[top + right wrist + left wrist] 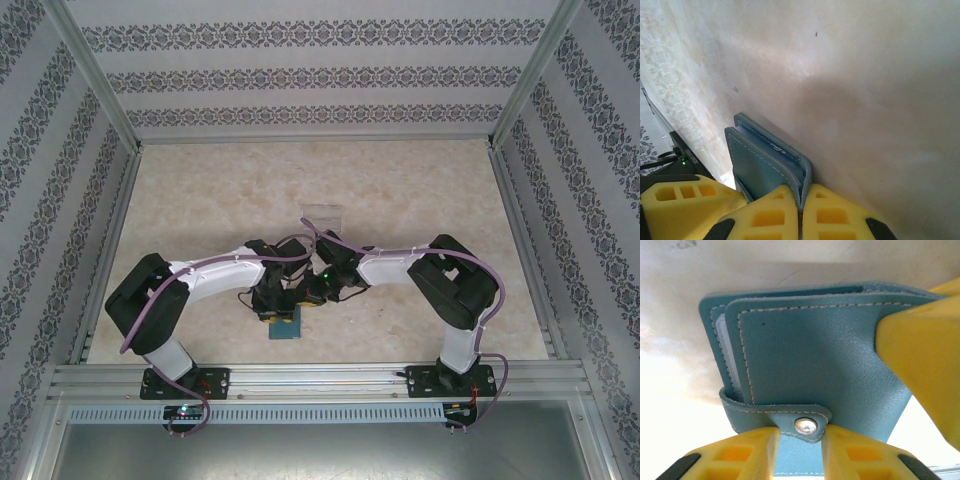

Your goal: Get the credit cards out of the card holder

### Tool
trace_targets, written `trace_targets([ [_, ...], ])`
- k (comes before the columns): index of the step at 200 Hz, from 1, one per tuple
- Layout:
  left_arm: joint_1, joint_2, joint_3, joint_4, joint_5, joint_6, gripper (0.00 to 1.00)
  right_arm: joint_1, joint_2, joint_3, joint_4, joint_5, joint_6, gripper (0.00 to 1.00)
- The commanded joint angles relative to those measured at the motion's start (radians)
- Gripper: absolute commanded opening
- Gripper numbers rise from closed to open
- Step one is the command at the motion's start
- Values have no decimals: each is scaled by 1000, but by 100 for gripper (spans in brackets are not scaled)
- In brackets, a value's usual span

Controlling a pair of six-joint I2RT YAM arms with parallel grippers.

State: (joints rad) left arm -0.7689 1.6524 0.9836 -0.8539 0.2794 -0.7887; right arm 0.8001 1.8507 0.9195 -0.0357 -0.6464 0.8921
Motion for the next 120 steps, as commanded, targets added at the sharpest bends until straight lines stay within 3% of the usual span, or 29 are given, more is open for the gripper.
trace_targets([
  [1, 0, 33, -13, -68, -171, -2, 25, 4, 17, -21, -22, 4, -1, 0],
  [73, 0, -45, 40, -135, -241, 1, 13, -28, -30, -39, -68, 33, -28, 0],
  [120, 2, -89, 88, -93, -178, 5, 9, -112, -110, -68, -156, 44, -100, 0],
])
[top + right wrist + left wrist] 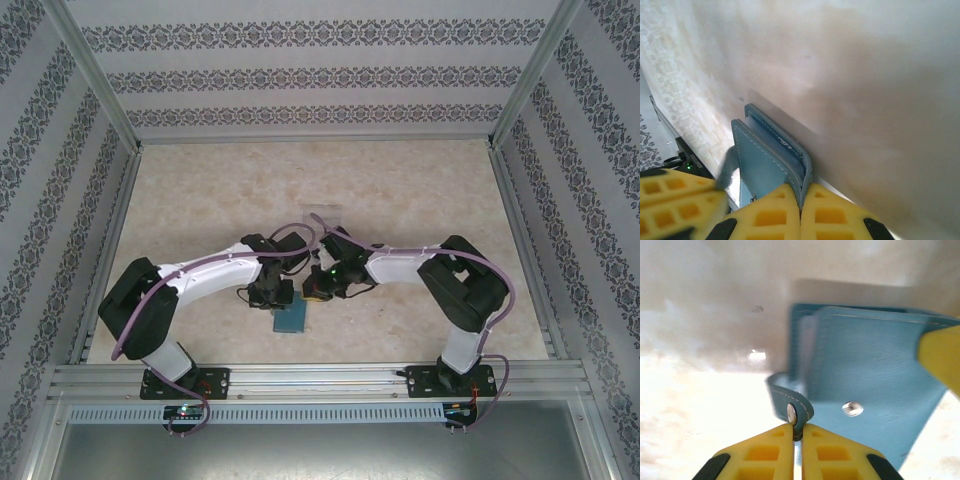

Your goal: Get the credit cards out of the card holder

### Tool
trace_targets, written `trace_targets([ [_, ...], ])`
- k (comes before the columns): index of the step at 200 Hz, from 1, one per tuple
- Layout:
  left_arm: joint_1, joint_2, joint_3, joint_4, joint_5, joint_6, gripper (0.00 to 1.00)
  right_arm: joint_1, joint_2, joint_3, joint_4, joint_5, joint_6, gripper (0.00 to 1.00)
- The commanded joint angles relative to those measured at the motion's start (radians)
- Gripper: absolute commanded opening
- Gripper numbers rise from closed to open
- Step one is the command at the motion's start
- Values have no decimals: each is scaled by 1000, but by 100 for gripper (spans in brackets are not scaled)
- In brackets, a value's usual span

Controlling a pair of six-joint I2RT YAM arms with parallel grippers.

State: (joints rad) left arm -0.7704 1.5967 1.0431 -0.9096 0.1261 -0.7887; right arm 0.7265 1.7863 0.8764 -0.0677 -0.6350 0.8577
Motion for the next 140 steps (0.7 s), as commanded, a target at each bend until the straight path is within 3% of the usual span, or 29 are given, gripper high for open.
trace_targets([
  [1, 3, -34, 29, -34, -22, 5, 9, -41, -46, -25, -127, 33, -67, 0],
  [40, 27, -36, 10, 87, 79, -18, 8, -121, -91, -17, -256, 55, -171, 0],
  [76, 65, 9, -3, 315, 243, -40, 7, -206, -113, 53, -460, 140, -316, 0],
  [140, 118, 116, -93, 652, 371, -118, 2, -229, -92, 207, -618, 345, -375, 25],
])
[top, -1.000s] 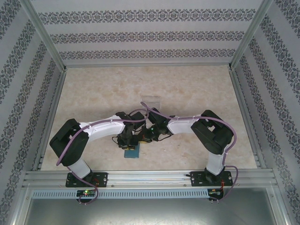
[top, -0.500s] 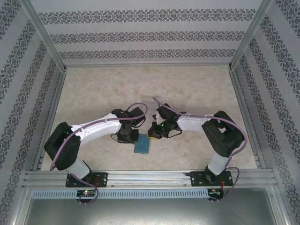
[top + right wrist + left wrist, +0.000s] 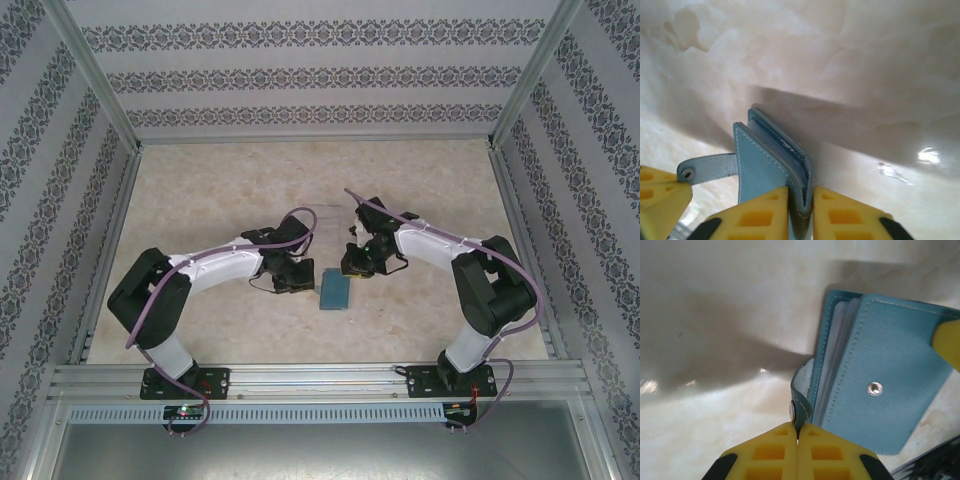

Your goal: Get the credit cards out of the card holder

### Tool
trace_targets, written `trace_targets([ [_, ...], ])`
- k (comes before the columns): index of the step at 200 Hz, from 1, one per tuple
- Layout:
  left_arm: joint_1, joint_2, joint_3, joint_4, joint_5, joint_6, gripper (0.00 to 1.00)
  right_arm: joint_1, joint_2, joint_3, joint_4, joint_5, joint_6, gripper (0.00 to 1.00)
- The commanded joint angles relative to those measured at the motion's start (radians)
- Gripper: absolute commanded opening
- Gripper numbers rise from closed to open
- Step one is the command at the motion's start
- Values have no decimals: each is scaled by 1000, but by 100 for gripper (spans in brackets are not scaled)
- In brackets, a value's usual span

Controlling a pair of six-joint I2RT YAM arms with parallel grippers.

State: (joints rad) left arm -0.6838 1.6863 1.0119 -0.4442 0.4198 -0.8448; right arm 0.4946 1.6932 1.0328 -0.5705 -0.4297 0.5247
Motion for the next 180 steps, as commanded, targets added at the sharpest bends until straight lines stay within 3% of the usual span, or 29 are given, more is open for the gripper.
trace_targets([
  [1, 32, 27, -66, 193, 79, -65, 2, 3, 1, 52, -117, 143, -41, 25],
  [40, 48, 31, -189, 355, 137, -140, 1, 79, -10, 118, -210, 311, 44, 38],
  [90, 56, 48, -302, 500, 185, -197, 1, 198, 50, 202, -244, 401, 167, 71],
  [133, 70, 42, -334, 523, 201, -190, 1, 225, 144, 290, -308, 513, 187, 78],
  [180, 76, 56, -335, 522, 211, -181, 1, 226, 226, 358, -312, 543, 196, 79],
])
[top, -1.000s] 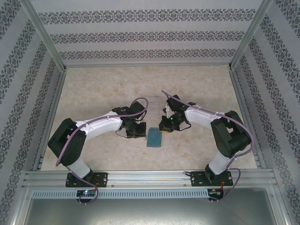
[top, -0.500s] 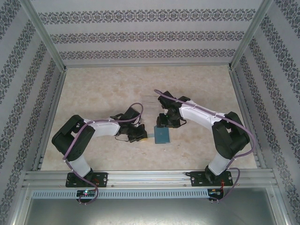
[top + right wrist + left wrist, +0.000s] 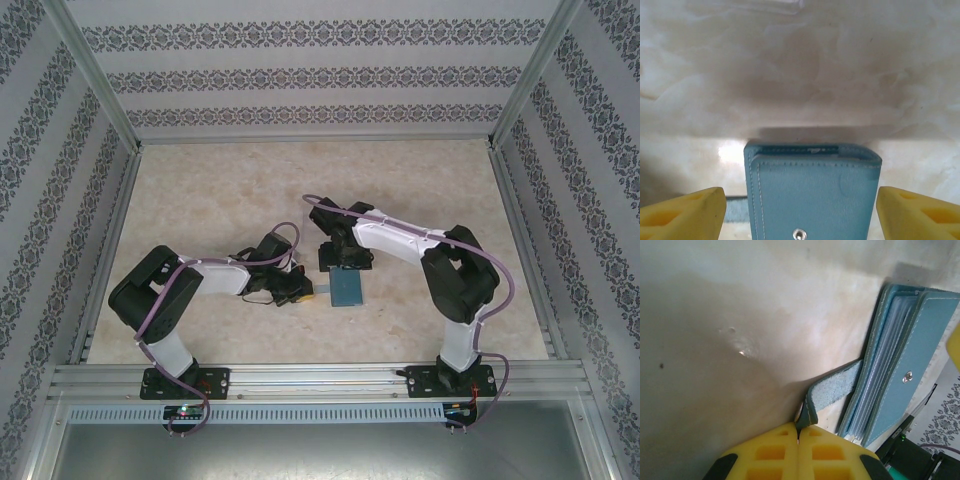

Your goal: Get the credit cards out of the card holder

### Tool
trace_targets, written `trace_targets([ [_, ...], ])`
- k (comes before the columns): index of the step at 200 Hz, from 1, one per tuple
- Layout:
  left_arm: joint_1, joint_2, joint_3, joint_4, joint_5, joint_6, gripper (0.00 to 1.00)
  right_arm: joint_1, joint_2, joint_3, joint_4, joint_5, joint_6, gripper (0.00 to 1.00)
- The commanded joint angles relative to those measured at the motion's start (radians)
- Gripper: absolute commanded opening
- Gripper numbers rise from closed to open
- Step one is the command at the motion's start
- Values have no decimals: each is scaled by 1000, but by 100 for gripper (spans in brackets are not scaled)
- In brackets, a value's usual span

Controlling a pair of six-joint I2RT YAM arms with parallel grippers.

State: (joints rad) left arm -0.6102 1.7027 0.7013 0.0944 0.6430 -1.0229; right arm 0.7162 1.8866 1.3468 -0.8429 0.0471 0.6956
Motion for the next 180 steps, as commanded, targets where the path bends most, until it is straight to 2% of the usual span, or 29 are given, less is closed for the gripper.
trace_targets([
  [1, 3, 41, -25, -18, -13, -3, 1, 4, 33, 46, -40, 68, 25, 79],
  [93, 17, 43, -26, -17, -6, -2, 0, 0, 108, 84, -80, 90, -3, 78],
  [180, 16, 39, -22, -40, -9, 4, 0, 4, 66, 95, -125, 127, -10, 75],
])
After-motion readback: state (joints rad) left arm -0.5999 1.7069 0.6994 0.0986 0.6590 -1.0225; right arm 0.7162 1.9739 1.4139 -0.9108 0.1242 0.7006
